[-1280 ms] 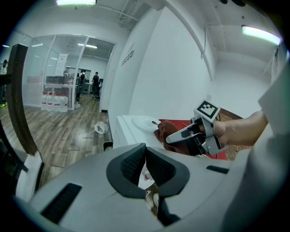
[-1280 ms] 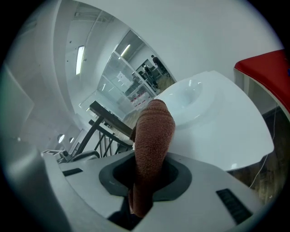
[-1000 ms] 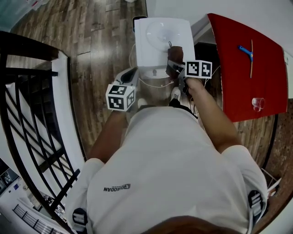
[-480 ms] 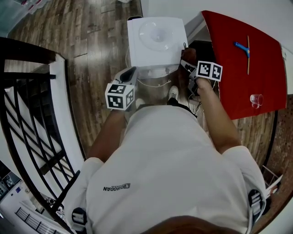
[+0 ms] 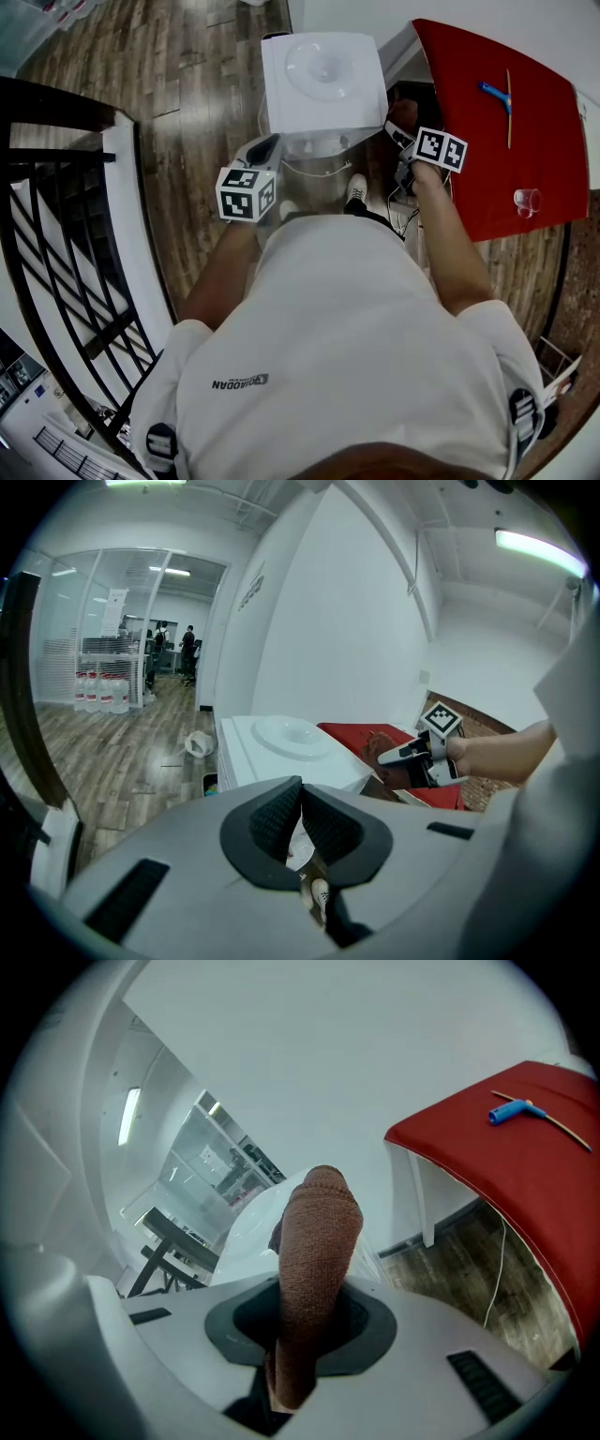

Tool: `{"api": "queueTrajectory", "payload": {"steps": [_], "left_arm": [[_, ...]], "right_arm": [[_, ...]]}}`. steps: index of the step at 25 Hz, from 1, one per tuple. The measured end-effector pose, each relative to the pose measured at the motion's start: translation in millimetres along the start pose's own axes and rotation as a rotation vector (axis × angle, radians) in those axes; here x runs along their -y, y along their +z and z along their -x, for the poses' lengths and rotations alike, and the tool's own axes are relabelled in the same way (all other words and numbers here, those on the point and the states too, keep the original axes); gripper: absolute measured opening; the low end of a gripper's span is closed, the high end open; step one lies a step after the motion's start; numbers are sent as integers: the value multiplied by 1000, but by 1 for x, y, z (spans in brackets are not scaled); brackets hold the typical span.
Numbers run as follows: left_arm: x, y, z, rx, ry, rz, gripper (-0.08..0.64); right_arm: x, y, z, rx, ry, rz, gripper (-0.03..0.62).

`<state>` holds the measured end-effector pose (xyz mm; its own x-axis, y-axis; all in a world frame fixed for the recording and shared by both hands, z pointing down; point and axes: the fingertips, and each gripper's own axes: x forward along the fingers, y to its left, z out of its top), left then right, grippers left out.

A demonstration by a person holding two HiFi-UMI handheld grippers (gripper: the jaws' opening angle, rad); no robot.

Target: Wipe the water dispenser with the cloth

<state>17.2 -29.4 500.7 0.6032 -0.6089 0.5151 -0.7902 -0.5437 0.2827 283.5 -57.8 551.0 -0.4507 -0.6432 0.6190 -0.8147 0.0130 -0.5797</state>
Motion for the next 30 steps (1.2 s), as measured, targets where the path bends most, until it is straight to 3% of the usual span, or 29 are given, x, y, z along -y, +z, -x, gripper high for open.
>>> {"api": "queueTrajectory", "payload": {"steps": [6, 15, 18, 23, 30], "left_arm": [[-19, -10, 9, 1, 8, 111, 2], [-40, -24, 43, -8, 46, 116, 1], [-43, -32, 57, -12, 60, 108, 2], [-49, -49, 77, -28, 77, 98, 2], [-56, -46, 88, 16, 125, 119, 1]], "right_arm": [[-75, -33, -11, 19, 129, 273, 71], [-191, -145, -73, -214, 333, 775, 71], [-204, -166, -93, -252, 335, 878, 71], [-200, -178, -121, -317, 259, 1042, 71], [-174, -175, -126, -353, 213, 1145, 71]]}}
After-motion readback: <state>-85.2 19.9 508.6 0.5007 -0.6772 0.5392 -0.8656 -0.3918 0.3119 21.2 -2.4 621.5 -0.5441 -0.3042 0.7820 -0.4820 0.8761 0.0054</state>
